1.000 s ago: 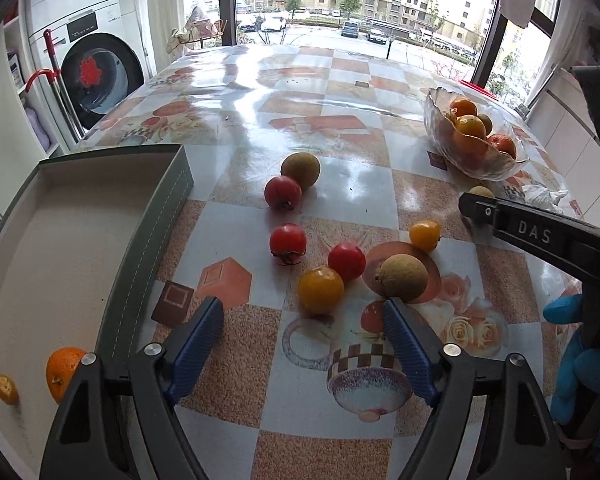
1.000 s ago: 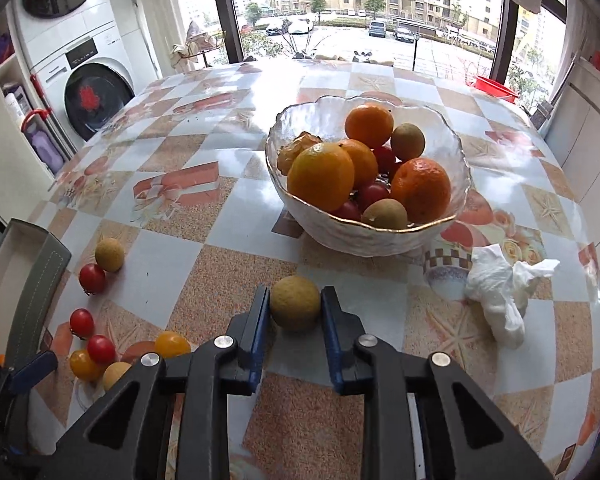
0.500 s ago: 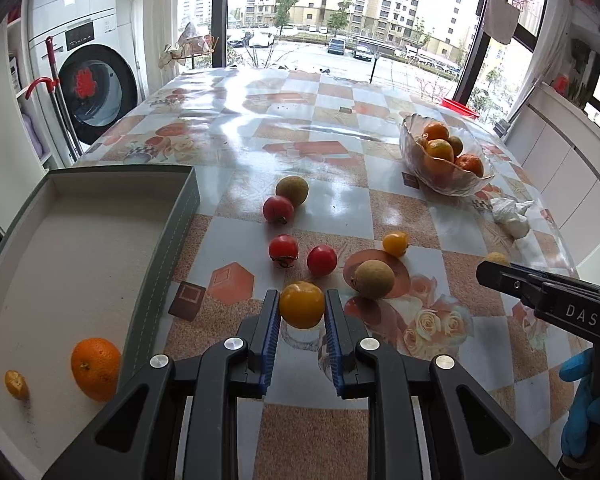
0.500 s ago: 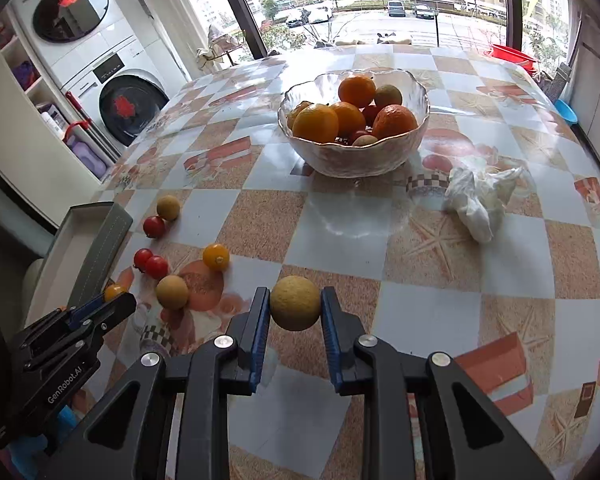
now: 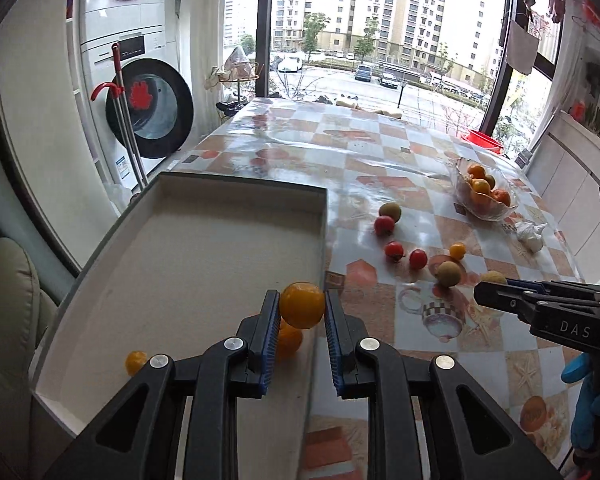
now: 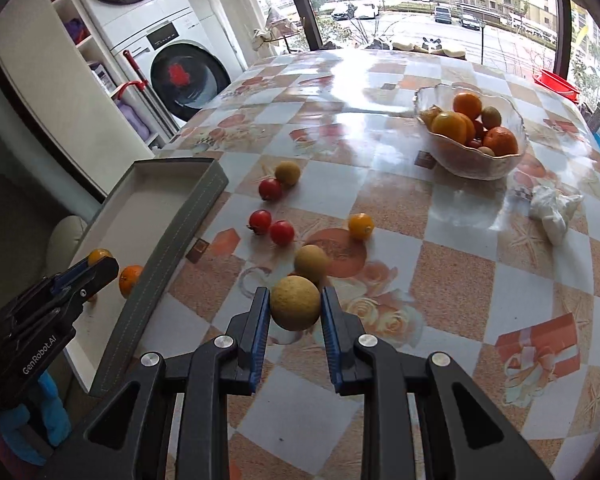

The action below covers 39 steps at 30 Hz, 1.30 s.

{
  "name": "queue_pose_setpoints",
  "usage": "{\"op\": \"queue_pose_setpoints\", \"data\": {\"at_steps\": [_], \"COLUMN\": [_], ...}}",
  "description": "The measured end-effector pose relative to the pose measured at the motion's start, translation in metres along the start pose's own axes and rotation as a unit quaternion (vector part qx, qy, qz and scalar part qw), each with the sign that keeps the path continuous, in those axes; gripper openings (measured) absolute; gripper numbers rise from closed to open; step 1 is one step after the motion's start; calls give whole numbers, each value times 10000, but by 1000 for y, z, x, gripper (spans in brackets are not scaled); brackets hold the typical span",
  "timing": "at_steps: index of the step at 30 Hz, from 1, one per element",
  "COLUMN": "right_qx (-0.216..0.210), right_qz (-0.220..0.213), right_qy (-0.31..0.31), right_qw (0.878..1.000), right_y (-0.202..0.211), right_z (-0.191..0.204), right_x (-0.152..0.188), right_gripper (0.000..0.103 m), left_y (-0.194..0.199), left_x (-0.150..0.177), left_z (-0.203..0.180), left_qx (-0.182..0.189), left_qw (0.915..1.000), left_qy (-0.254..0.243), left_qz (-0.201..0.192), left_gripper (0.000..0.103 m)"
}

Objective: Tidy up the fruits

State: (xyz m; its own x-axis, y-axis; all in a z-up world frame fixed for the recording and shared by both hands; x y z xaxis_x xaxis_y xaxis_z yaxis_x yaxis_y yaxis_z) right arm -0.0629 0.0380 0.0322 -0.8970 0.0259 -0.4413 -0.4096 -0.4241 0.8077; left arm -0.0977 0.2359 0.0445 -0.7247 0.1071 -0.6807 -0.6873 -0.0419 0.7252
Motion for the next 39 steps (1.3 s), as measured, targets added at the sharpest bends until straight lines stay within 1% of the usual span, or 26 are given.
{"op": "queue_pose_setpoints", "data": {"at_steps": [5,9,13,16,17,18,19,20,21,22,24,26,29,31,33,35,37,39], "right_qx": [-141,-288,-356,-384,-374,-373,-365,-337,-332,-343,-273,-133,136,368,675,1041,1356,1638], "right_qz": [181,329,408,442,450,479,499,479,423,341,213,69,-144,-272,-405,-527,-594,-627], "right_qy": [348,562,846,959,999,1030,1039,1024,993,962,890,717,242,-172,-569,-883,-1053,-1083], "right_qw": [9991,9975,9949,9937,9933,9928,9927,9930,9936,9942,9954,9973,9995,9988,9953,9892,9834,9785], "right_y": [-17,-30,-43,-53,-55,-58,-58,-58,-55,-51,-43,-35,-22,-13,-4,5,12,18], "right_z": [52,92,129,146,151,153,154,155,152,151,144,127,84,47,6,-32,-64,-87], "right_x": [12,19,24,24,23,23,23,23,22,22,18,15,10,9,12,17,24,33], "right_gripper": [28,28,28,28,29,38,58,69,83,83,83,85,89,98,103,103,103,103], "left_y": [-3,-8,-14,-18,-19,-21,-20,-18,-13,-8,-4,0,13,19,20,17,6,-11], "left_x": [25,40,48,52,54,56,56,57,57,56,51,44,33,24,18,13,13,14], "left_z": [31,48,56,58,59,58,57,56,55,54,48,42,22,0,-29,-62,-91,-110], "left_qx": [-177,-243,-195,-225,-245,-246,-180,-220,-384,-530,-559,-522,-384,-165,88,257,239,137], "left_qw": [9995,9987,9980,9978,9977,9976,9980,9981,9980,9977,9981,9985,9991,9992,9977,9947,9919,9910], "left_qy": [243,392,517,513,496,478,466,472,461,407,239,167,9,-215,-553,-930,-1215,-1327], "left_qz": [129,215,297,355,398,436,393,315,186,63,79,50,-166,-303,-378,-363,-299,-130], "left_gripper": [23,24,24,24,27,36,64,90,96,98,98,98,98,98,98,98,98,98]}}
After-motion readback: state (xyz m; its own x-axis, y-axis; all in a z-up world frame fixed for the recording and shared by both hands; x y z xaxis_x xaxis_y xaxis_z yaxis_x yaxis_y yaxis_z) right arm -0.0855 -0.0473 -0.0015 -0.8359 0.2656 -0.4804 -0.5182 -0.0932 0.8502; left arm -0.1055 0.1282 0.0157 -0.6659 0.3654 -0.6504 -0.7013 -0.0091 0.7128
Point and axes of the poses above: each gripper's, at about its wrist camera, not at the fingertips, and y roughly against the way its jaws point, z to its left, x to its underside, the point moved 3 cm from there along -y, roughly the way its jaws point, and after that the axes turned 15 degrees about -y, right-handed, at the moved point
